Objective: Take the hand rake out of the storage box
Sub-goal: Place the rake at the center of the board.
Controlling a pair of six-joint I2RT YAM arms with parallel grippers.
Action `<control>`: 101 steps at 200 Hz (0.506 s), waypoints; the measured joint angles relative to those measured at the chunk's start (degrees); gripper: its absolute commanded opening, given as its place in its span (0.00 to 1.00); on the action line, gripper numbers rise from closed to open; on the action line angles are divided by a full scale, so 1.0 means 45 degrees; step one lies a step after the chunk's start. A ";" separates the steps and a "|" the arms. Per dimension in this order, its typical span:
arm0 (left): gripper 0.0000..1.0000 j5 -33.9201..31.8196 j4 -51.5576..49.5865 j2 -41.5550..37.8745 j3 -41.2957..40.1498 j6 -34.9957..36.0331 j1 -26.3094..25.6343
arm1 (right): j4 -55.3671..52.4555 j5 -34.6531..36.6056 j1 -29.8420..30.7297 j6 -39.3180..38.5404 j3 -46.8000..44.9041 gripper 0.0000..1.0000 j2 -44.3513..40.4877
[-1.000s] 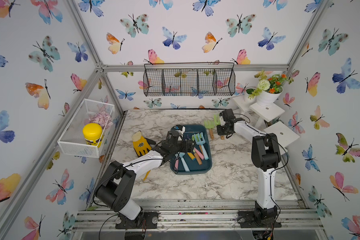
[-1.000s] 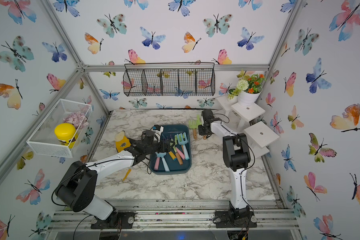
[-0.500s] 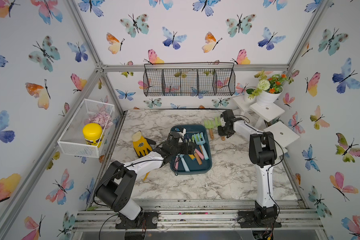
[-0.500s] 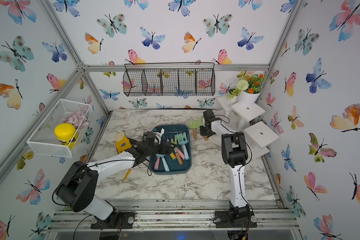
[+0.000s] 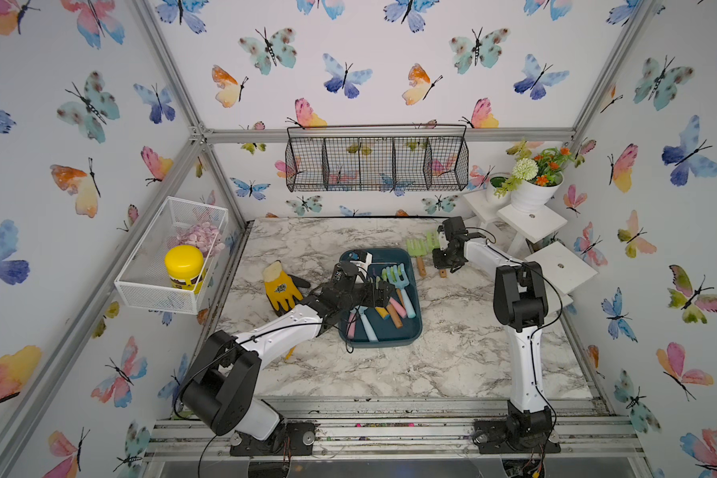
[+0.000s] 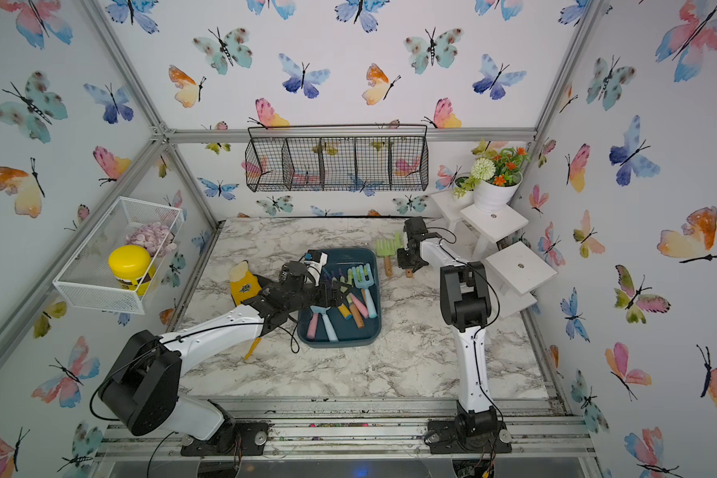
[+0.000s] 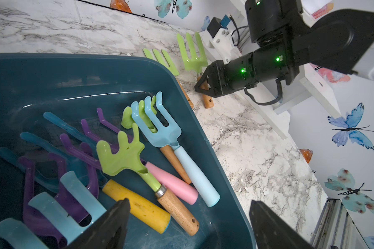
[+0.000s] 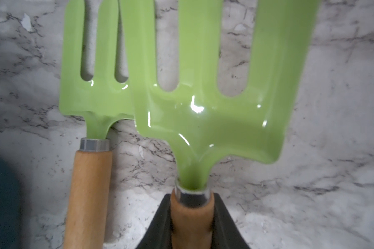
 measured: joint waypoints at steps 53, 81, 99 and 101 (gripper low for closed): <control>0.93 0.0000 -0.0393 -0.0155 0.0209 0.0044 0.0000 | -0.0146 -0.0151 -0.0049 0.0053 0.0136 0.26 0.0063; 0.93 0.0000 -0.0675 -0.0316 0.0476 0.0117 0.0000 | -0.0165 -0.0301 -0.0083 0.0097 0.0136 0.31 0.0058; 0.93 0.0000 -0.0777 -0.0627 0.0476 0.0126 0.0000 | -0.0151 -0.0364 -0.0083 0.0160 0.0087 0.36 0.0058; 0.93 -0.0005 -0.0777 -0.0646 0.0476 0.0131 0.0000 | -0.0151 -0.0379 -0.0083 0.0175 0.0083 0.36 0.0058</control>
